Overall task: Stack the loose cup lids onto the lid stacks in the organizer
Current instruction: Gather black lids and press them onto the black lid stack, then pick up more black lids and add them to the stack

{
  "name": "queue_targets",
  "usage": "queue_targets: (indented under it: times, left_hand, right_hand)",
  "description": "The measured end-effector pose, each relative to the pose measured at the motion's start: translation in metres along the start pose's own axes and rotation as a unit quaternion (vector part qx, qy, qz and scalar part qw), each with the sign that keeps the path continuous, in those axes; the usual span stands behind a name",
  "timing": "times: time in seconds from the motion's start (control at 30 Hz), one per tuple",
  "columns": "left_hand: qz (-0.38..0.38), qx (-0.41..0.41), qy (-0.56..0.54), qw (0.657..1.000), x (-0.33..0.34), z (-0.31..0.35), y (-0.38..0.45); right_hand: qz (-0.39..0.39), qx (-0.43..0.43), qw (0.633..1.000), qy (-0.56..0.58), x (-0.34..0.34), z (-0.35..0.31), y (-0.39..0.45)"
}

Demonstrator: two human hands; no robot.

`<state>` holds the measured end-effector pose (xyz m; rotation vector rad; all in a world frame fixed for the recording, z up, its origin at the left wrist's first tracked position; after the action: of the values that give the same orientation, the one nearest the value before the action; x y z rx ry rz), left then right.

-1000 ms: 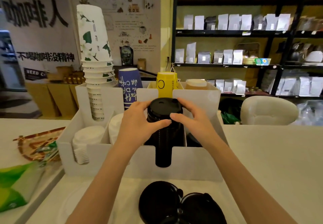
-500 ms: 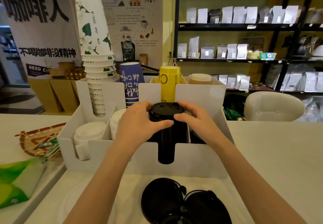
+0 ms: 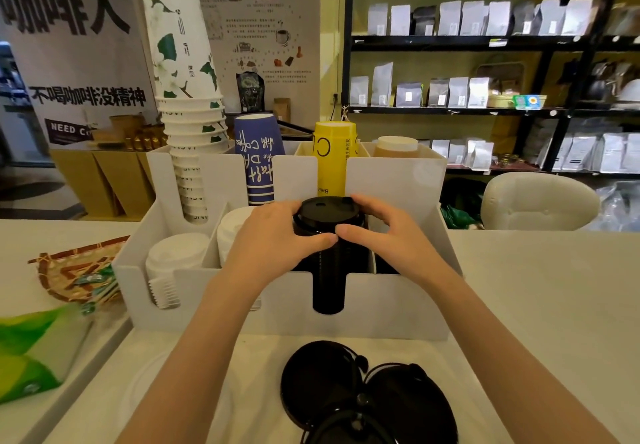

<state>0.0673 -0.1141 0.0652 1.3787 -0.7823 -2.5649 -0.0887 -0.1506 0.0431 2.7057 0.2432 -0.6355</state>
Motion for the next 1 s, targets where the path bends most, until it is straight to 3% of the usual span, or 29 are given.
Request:
queue_targets:
  times: [0.23, 0.37, 0.5, 0.7, 1.0]
  left_hand:
    - [0.001, 0.038, 0.052, 0.998, -0.004, 0.016, -0.009]
    - [0.033, 0.104, -0.043, 0.993, -0.007, 0.036, -0.038]
    - [0.007, 0.082, -0.142, 0.986, 0.001, 0.036, -0.076]
    - [-0.098, 0.041, -0.164, 0.981, 0.025, 0.028, -0.145]
    - [-0.127, 0.050, -0.069, 0.988, 0.053, 0.025, -0.199]
  right_hand:
    - [0.055, -0.010, 0.998, -0.042, -0.005, -0.005, -0.029]
    - [0.078, -0.022, 0.996, -0.049, -0.017, -0.007, -0.059]
    - [0.082, -0.008, 0.995, -0.057, -0.022, -0.006, -0.095]
    - [0.046, 0.023, 0.996, -0.076, -0.006, 0.000, -0.142]
    - [-0.056, 0.032, 0.990, -0.127, 0.026, 0.011, -0.185]
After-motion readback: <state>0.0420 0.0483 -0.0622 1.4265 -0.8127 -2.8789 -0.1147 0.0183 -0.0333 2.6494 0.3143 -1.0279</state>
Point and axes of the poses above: each hand's wrist, its own y-axis towards the middle knuckle, its own x-axis out of the palm, z = x × y, the point moved 3 cm from there along y, towards the middle knuckle, and after that the axes turned 6 degrees about x, right-handed, at the moved point
